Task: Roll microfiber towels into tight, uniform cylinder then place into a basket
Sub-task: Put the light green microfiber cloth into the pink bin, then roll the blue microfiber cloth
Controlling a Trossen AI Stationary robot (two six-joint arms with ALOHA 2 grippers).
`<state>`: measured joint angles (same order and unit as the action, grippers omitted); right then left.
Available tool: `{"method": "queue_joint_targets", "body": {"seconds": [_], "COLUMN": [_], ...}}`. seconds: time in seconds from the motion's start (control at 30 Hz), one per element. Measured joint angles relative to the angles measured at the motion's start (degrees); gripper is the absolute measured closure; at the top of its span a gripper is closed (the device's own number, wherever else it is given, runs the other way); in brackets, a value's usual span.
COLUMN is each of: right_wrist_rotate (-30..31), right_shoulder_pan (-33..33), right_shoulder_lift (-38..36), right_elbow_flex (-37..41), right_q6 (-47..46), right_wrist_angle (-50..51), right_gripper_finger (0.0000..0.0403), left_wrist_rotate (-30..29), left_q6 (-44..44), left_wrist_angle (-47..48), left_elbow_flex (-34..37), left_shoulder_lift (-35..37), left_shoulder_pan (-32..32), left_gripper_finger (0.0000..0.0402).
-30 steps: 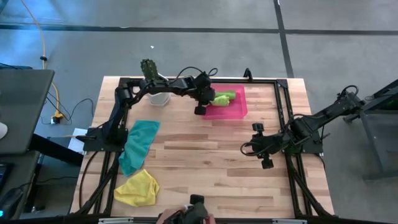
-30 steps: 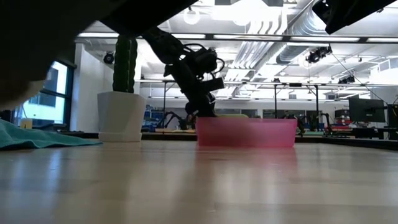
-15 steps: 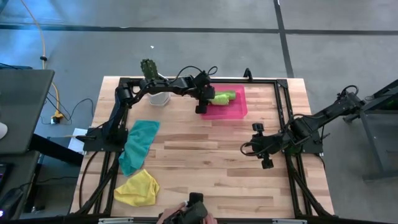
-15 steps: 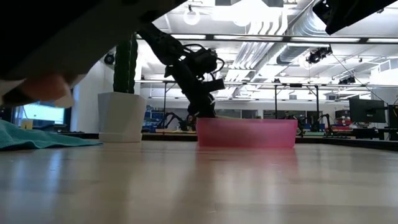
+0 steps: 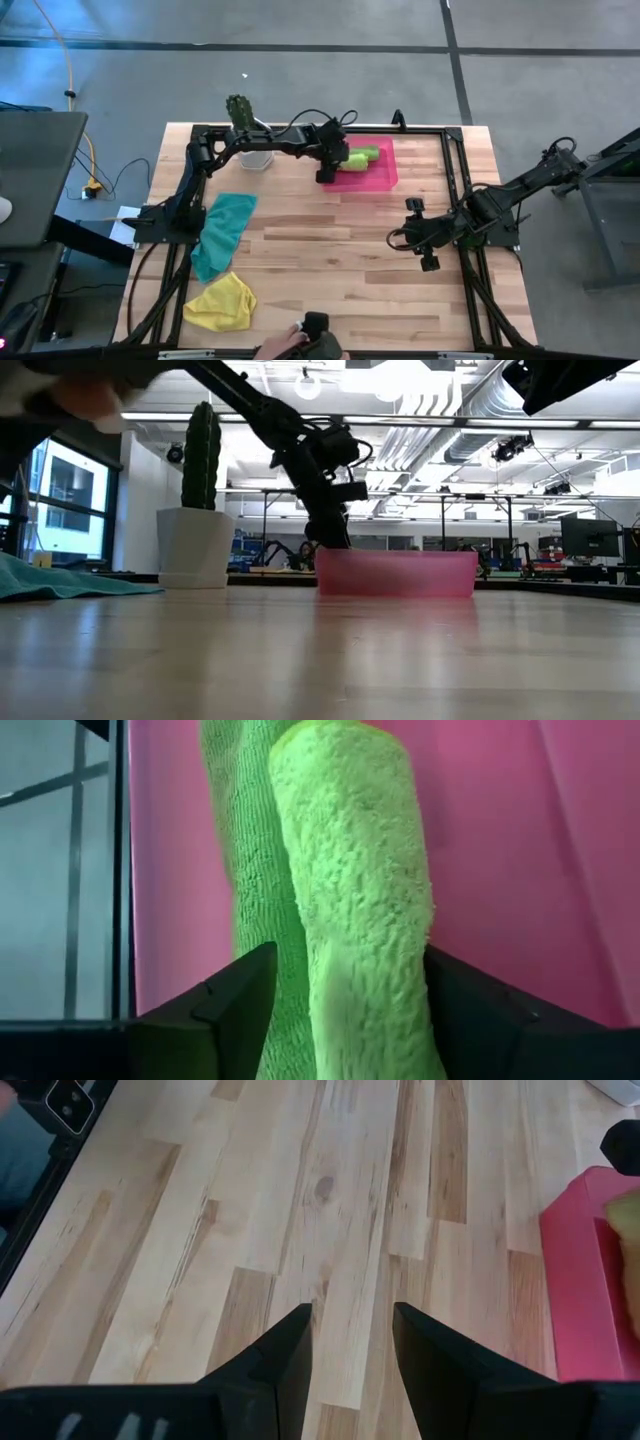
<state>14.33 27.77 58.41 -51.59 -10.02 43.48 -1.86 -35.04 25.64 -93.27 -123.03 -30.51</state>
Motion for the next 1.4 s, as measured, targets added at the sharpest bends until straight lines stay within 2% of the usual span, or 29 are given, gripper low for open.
{"method": "queue_joint_targets", "body": {"seconds": [0.27,0.5,0.7,0.77,1.0,1.2,1.3,1.4], "right_wrist_rotate": [0.0,0.0,0.0,0.0,0.0,0.0,0.0,0.0], "right_shoulder_pan": [0.0,0.0,-0.01,0.0,0.0,-0.02,-0.02,0.0], "right_shoulder_lift": [0.02,0.0,0.0,0.01,-0.01,0.02,0.04,0.01], "right_elbow_flex": [0.0,0.0,0.0,0.0,-0.02,-0.02,-0.02,-0.04], "right_q6": [0.01,0.02,0.0,0.01,0.0,0.0,0.02,0.01], "right_wrist_angle": [-0.02,0.0,-0.01,0.04,-0.16,-0.08,-0.05,-0.21], "right_gripper_finger": [0.0269,0.0269,0.0269,0.0269,0.0269,0.0269,0.0269,0.0269], "left_wrist_rotate": [-0.4,-0.97,-1.51,-3.73,-10.01,-19.28,-21.21,-19.38], "left_q6": [3.27,5.19,13.04,16.28,40.93,62.35,71.7,80.89], "left_wrist_angle": [7.54,8.77,15.14,17.35,35.51,43.43,47.38,50.64], "left_elbow_flex": [-2.83,-6.65,-9.1,-9.2,-5.1,1.45,5.48,10.71], "left_shoulder_lift": [0.35,0.38,3.31,4.77,10.28,14.3,15.99,17.1], "left_shoulder_pan": [0.63,1.09,4.29,6.18,15.64,26.73,31.57,35.59], "left_gripper_finger": [0.0159,0.0158,0.0158,0.0158,0.0158,0.0158,0.0158,0.0158]}}
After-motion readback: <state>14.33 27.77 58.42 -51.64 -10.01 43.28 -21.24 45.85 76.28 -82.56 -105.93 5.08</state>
